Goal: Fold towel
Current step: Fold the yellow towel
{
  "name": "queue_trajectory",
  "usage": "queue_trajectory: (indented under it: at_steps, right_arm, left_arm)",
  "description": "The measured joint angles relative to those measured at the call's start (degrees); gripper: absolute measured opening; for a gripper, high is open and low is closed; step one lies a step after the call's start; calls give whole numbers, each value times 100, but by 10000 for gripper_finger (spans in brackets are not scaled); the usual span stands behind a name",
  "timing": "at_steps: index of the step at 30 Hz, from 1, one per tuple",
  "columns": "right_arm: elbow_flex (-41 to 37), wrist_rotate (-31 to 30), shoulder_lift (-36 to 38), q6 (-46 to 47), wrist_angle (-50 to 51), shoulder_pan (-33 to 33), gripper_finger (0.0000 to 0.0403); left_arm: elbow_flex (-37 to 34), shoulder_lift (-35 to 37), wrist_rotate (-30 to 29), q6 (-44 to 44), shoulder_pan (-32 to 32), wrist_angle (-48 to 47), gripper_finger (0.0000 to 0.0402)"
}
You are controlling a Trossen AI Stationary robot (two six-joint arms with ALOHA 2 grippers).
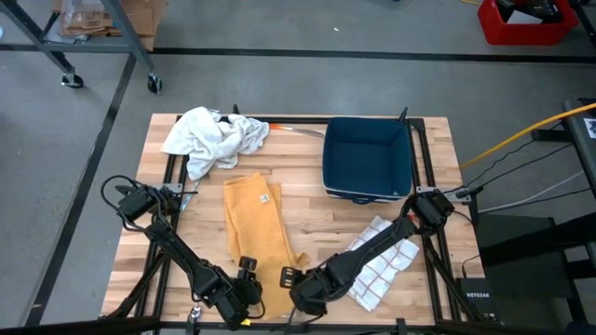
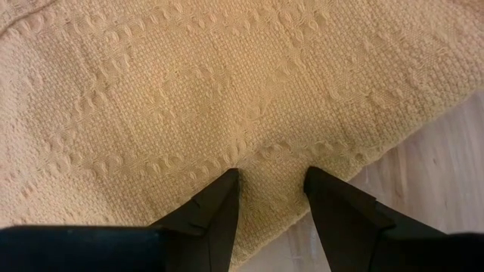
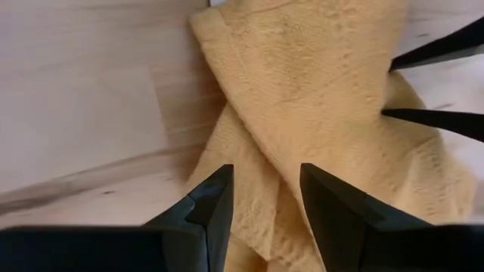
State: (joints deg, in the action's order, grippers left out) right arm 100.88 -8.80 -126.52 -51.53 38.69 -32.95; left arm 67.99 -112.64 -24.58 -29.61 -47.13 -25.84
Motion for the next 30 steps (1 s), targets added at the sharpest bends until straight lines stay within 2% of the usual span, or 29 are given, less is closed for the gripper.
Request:
queue_trajectory:
  at_steps: [9, 20, 24, 30]
  right_arm:
    - [-4, 487, 0, 15, 255, -18, 156]
    - [-9, 446, 0, 38, -88, -90, 156]
    - [-160, 477, 0, 46, -446, -90, 156]
    - [-335, 481, -4, 46, -465, -81, 156]
  left_arm:
    - [-4, 0, -13, 3, 0, 89, 150]
    - [-4, 0, -15, 46, 2, 104, 150]
    - [-4, 0, -13, 46, 2, 108, 150]
    - [-2, 0, -13, 46, 2, 113, 150]
